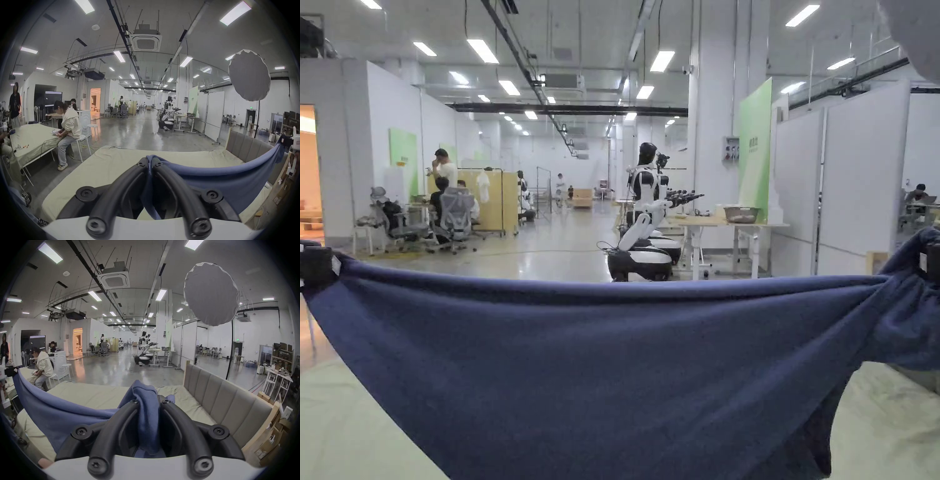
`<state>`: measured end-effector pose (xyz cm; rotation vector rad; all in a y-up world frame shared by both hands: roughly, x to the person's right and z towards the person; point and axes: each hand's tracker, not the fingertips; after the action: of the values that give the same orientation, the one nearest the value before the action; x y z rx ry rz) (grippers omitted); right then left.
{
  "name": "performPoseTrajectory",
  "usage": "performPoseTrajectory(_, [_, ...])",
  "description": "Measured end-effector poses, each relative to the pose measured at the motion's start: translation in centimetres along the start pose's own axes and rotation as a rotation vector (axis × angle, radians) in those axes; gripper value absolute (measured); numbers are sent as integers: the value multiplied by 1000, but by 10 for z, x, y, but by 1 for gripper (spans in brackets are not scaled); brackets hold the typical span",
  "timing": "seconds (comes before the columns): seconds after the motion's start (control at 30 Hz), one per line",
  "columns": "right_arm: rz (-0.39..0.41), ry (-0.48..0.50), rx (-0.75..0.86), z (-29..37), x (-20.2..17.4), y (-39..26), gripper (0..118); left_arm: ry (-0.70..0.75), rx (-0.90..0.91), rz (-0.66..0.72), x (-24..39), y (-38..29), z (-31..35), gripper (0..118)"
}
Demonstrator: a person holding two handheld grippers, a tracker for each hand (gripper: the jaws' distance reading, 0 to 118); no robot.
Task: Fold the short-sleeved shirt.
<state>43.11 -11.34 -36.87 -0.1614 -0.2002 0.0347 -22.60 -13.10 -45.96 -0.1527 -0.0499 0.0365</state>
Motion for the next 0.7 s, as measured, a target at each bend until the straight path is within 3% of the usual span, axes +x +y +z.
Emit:
performPoseTrajectory(0.13, [72,-109,71,-34,-7,19,18,5,-3,6,10,19,-39,3])
performPoseTrajectory(0.27, [51,-116,84,-84,-11,35,18,51,-23,40,18,36,-91,3])
performPoseTrajectory(0.4, [75,-143,101,-141,-21,45,18,126,9,-55,31,45,-144,3])
performPoseTrajectory(0.57, [4,-172,142,-220,-29,53,18,187,59,-131,46,41,-215,3])
performPoseTrajectory(0.7, [18,-197,147,-279,-39,36,18,188,76,-121,54,22,-264,3])
